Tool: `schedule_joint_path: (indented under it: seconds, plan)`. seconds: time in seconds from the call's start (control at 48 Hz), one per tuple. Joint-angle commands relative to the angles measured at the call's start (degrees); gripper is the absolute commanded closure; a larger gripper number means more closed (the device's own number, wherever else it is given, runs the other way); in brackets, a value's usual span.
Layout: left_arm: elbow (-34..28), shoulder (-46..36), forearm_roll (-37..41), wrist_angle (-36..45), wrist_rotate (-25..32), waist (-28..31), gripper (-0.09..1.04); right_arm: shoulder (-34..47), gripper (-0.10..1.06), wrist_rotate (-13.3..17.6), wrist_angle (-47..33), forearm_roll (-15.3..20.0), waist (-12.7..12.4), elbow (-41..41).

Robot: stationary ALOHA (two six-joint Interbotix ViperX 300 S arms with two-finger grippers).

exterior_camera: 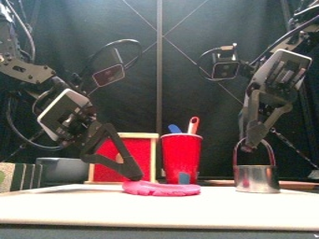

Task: Get the cutter from the drawer then cut the dough then place the extra dough in the bowl
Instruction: Place the extra dough in the bowl

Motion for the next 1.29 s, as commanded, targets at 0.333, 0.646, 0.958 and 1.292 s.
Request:
schedule_joint_path:
  seconds: [0.333,0.646,0.958,1.292]
  plan:
    - [-1.76,-4.83,0.00,3.69,0.00,5.45,0.45,-1.32,0.09,-0.26,-1.85,0.18,-0.18,-2.55]
    - [-5.54,-2.81,5.45,15.56,0.70,6.33,0.21,-0.97,0.09,-0.35,-2.64,0.18,0.18,-2.99]
    - [-5.54,-1.58,6.15,16.44,0.79,7.82,0.15,0.18,0.09,-0.18,-2.81,0.18,0.35,-3.16]
    - [-8.17,2.02,6.86,23.55,0.79,8.70,0.17,1.67,0.09,-0.18,-2.81,-0.18,0.35,-3.96]
